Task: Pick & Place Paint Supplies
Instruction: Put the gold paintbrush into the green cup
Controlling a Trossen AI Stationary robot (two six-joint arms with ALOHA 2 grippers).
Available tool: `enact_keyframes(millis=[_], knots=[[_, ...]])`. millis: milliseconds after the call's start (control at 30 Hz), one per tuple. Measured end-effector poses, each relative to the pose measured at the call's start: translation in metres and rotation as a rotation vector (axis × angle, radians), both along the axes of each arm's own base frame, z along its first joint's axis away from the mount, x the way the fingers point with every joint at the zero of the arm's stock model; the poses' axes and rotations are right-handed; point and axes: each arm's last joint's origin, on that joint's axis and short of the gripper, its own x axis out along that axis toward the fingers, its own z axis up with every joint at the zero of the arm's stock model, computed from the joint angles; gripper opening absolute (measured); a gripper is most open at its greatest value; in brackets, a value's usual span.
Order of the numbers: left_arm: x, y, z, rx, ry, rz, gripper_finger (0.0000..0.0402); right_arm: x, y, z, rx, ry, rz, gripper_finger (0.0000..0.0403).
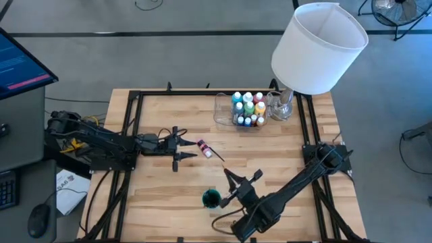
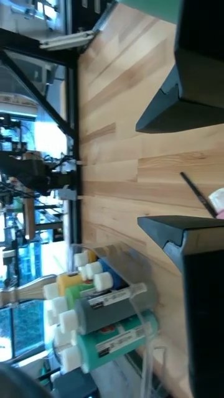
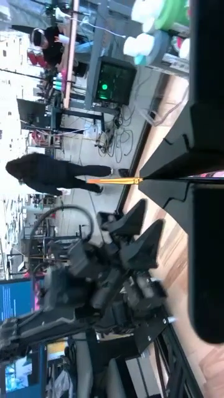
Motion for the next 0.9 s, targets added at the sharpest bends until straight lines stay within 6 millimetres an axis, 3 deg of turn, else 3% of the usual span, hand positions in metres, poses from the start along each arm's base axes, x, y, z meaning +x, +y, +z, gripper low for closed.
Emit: enact_keyframes(millis=[400,900], knots=[[0.001,0.001,-0.004,0.002,0.018,0.008,0.0121,0.033,0.024,0.03,-0.028,0.09,0.035,0.0],[0.002,0.001,-0.004,-0.012,0.019,0.004,0.0121,0.069,0.034,0.03,-0.036,0.131,0.231,0.0]])
